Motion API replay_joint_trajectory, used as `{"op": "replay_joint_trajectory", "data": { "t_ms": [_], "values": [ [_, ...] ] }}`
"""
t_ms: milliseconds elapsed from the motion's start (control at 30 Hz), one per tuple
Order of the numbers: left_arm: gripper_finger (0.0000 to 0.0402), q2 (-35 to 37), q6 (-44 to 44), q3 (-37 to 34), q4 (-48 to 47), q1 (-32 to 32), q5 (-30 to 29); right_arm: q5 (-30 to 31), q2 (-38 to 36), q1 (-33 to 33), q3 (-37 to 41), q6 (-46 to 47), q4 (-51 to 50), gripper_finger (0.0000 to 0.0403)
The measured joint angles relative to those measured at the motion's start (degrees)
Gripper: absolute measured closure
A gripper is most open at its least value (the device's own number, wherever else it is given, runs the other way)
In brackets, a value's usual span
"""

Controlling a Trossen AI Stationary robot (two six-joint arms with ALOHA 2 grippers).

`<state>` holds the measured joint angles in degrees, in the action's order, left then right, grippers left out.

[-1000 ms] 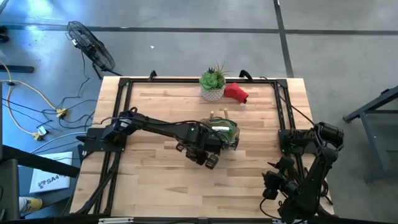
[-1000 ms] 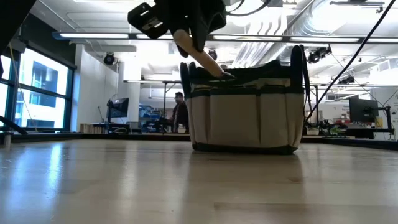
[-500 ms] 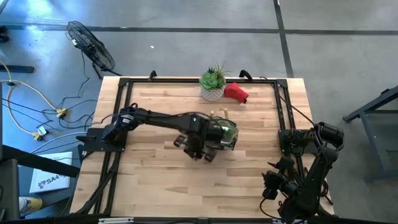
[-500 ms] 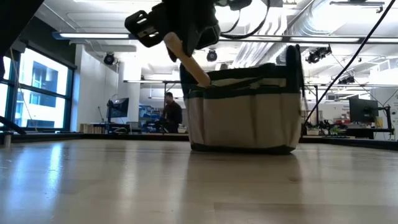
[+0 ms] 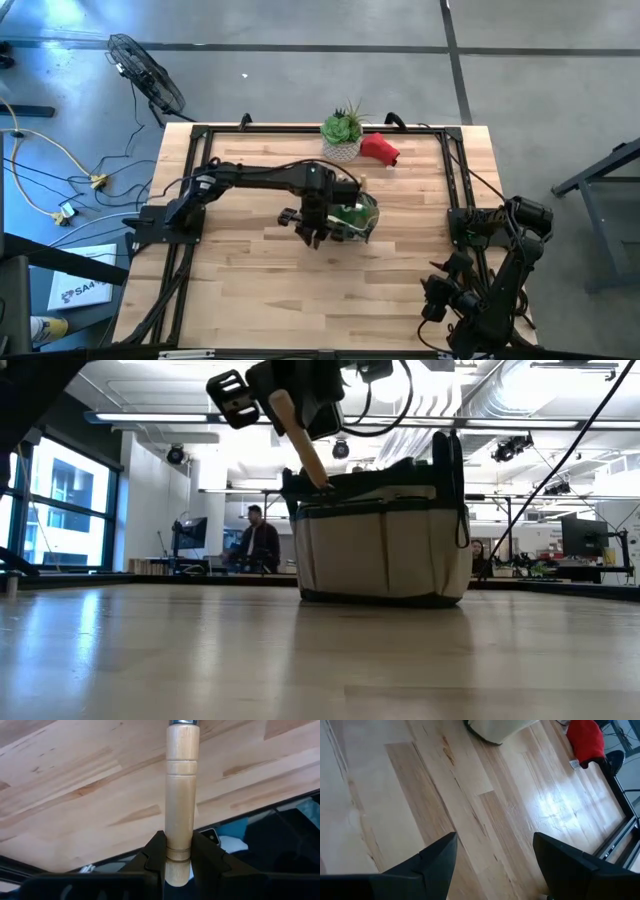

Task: Pick & Place Garden tools in Gardening bag
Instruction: Put the brown hand rake into the gardening bag

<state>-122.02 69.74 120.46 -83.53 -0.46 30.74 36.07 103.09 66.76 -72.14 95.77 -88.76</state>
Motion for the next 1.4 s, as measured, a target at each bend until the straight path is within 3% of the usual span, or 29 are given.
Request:
{"op": "replay_joint_trajectory", "data": {
  "t_ms": [633,933,1400],
  "values": [
    [0.0345,0.0,1.5,0.0,1.6,6.1,12.2,0.0,0.0,0.0,0.0,0.0,1.0,0.0149],
    [0.0345,0.0,1.0,0.0,1.6,7.6,11.1,0.0,0.0,0.0,0.0,0.0,1.5,0.0149],
    [0.0345,-4.5,-3.8,-0.2,-0.6,5.8,17.8,0.0,0.0,0.0,0.0,0.0,2.5,0.0149]
  ]
}}
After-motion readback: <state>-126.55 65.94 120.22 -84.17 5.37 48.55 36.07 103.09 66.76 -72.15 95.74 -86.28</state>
